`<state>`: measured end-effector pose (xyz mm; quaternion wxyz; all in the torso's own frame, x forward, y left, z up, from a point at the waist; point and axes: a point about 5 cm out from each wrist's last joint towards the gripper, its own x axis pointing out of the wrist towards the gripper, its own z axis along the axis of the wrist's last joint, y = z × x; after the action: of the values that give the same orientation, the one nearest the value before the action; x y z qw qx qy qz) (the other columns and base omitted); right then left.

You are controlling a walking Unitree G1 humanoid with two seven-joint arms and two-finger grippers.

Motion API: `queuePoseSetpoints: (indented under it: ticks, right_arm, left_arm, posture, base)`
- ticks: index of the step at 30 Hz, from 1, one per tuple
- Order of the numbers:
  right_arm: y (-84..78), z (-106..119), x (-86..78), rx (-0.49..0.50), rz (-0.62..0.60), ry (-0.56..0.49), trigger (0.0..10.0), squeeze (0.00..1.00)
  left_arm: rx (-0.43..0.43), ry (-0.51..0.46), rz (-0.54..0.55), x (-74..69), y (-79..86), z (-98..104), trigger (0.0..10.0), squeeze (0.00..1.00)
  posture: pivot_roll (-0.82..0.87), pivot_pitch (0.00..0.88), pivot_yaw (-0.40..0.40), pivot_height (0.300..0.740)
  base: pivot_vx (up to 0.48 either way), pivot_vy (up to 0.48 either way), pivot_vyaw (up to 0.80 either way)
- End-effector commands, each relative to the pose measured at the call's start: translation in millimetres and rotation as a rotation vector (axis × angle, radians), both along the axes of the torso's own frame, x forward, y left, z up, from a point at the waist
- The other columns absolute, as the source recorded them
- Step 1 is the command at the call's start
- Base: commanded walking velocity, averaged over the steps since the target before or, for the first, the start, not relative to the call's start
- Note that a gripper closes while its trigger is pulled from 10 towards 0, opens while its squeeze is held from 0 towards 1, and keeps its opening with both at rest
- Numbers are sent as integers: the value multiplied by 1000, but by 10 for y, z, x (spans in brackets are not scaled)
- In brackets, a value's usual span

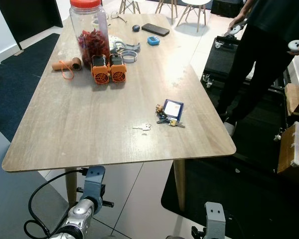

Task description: Hang keys on a hook

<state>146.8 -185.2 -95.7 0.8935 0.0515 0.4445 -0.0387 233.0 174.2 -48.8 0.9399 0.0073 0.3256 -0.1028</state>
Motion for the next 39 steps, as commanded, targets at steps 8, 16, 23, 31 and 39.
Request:
queuePoseSetpoints:
  ticks: [8, 16, 23, 31, 39]
  right_arm:
    - [-82, -16, -67, -12, -21, 20, 10000, 0]
    - [-86, -17, -73, -17, -7, 20, 10000, 0]
    - [-75, -18, -76, -16, -2, 20, 10000, 0]
    - [-51, -15, -56, -12, 5, 17, 10000, 0]
    - [-62, -12, -52, -13, 5, 15, 10000, 0]
  left_arm:
    - [-46, -103, -300, -40, 335, 185, 10000, 0]
    - [-43, -88, -735, -319, 872, 461, 10000, 0]
    - [-142, -170, -886, -323, 1142, 893, 10000, 0]
    - [-127, -175, -991, -330, 1307, 1198, 10000, 0]
    - [-186, -357, -984, -145, 1202, 1581, 10000, 0]
  posture:
    - [39, 68, -7, 740]
    - [47, 72, -12, 740]
    - [52, 72, -12, 740]
    - [59, 77, -15, 740]
    - [59, 79, -13, 740]
  base:
    - [0, 0, 0]
    - [0, 0, 0]
    - [0, 0, 0]
    - [0, 0, 0]
    - [0, 0, 0]
